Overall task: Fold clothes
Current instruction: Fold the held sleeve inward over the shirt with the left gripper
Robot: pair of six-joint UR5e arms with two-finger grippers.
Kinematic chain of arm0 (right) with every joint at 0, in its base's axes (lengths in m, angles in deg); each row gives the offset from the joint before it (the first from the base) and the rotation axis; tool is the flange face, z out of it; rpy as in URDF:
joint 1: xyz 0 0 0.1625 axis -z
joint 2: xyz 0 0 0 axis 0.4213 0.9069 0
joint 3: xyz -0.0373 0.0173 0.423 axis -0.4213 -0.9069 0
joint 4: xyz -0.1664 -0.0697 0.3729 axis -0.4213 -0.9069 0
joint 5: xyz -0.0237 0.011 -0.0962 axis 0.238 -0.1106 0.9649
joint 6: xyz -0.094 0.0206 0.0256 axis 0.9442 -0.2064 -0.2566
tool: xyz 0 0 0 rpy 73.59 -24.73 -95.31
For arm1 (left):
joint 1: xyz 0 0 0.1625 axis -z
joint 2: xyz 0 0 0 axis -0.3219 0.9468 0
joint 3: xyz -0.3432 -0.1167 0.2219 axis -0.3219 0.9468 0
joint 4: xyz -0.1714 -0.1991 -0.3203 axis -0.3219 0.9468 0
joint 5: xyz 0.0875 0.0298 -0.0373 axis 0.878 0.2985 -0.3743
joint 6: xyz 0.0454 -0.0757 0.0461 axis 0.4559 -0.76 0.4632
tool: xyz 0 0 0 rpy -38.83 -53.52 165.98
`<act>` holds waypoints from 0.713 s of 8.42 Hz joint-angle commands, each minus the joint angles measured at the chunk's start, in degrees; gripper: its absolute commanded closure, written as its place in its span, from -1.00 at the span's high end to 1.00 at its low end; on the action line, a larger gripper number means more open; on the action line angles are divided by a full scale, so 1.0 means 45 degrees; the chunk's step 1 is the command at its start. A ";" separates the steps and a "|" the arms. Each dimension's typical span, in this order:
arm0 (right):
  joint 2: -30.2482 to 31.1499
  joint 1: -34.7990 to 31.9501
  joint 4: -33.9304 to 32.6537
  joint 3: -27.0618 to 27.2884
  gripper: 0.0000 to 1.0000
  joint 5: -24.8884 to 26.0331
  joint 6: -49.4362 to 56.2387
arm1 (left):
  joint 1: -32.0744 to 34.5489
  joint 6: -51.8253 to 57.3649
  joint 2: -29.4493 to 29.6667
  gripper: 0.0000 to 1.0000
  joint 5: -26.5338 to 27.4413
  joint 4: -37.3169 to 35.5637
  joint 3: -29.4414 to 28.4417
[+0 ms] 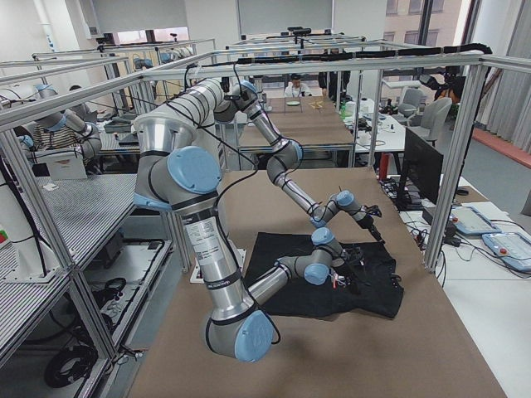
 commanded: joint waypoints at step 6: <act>0.0088 0.0020 0.0023 -0.0138 0.88 0.0021 -0.0004 | -0.0260 -0.0029 0.0244 -1.00 -0.0282 0.0135 -0.0474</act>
